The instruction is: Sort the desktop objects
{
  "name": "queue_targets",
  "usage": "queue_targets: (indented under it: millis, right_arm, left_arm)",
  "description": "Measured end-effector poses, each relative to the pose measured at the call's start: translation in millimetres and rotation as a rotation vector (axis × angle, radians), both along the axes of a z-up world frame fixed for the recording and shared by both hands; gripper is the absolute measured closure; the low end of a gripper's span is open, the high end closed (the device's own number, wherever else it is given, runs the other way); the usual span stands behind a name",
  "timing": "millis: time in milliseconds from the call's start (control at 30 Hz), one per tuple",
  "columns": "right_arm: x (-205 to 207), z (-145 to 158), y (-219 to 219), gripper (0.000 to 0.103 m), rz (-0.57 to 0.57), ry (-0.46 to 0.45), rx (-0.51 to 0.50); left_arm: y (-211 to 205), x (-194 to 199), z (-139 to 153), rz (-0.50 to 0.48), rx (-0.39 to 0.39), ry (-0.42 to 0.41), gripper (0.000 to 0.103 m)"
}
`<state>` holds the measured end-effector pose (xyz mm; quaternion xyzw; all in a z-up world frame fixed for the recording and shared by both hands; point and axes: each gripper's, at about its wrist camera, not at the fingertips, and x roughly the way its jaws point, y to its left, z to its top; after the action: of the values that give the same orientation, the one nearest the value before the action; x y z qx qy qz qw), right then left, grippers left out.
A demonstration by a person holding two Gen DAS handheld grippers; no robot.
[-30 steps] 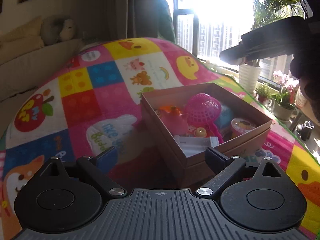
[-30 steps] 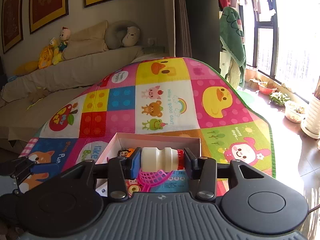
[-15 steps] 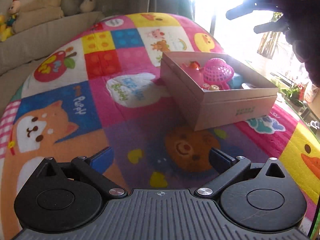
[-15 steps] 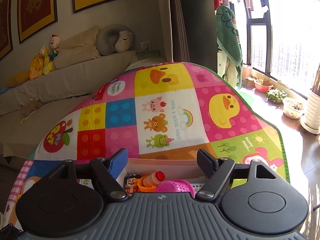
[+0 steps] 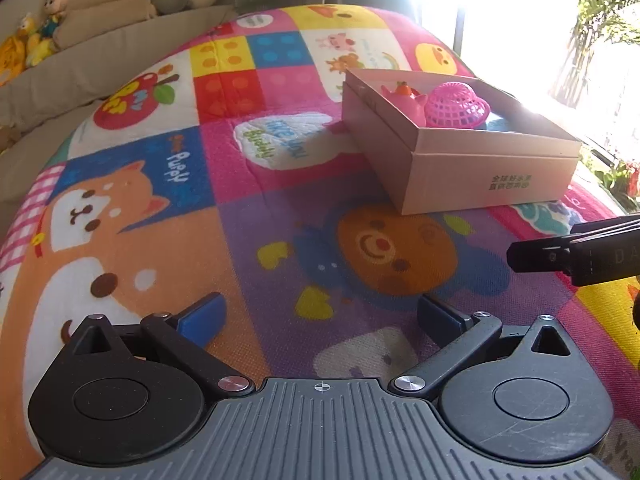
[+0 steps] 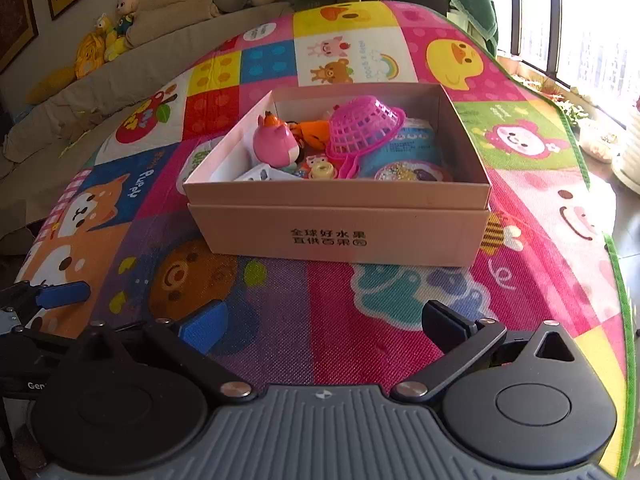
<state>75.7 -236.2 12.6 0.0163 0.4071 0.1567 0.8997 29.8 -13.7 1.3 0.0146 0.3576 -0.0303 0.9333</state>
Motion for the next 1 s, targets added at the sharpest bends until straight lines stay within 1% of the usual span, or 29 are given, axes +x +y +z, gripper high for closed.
queue_targets:
  millis: [67, 133, 167, 200, 267, 300, 367, 433, 1000]
  right_arm:
    - [-2, -1, 8, 0.0, 0.005, -0.063, -0.047]
    - [2, -6, 18, 0.0, 0.035, -0.066, -0.103]
    - [4, -9, 23, 0.0, 0.053, -0.103, -0.151]
    - [4, -10, 26, 0.0, 0.072, -0.13, -0.162]
    - [10, -10, 23, 0.0, 0.069, -0.11, -0.132]
    - [12, -10, 19, 0.0, 0.069, -0.117, -0.114]
    - [6, -14, 17, 0.0, 0.076, -0.163, -0.111]
    - [4, -15, 16, 0.0, 0.075, -0.174, -0.101]
    - [4, -15, 16, 0.0, 0.074, -0.176, -0.102]
  left_arm:
    - [1, 0, 0, 0.002, -0.007, -0.001, 0.0]
    - [1, 0, 0, 0.005, -0.006, -0.002, 0.0]
    - [1, 0, 0, 0.006, -0.006, -0.002, 0.0]
    - [1, 0, 0, 0.007, -0.004, -0.002, 0.0]
    - [1, 0, 0, 0.009, -0.004, -0.002, 0.0]
    - [1, 0, 0, 0.009, -0.006, -0.002, 0.0]
    - [0, 0, 0, 0.009, -0.005, -0.002, 0.0]
    - [0, 1, -1, 0.009, -0.005, -0.002, 0.0]
    - [0, 1, -1, 0.01, -0.004, -0.003, 0.0]
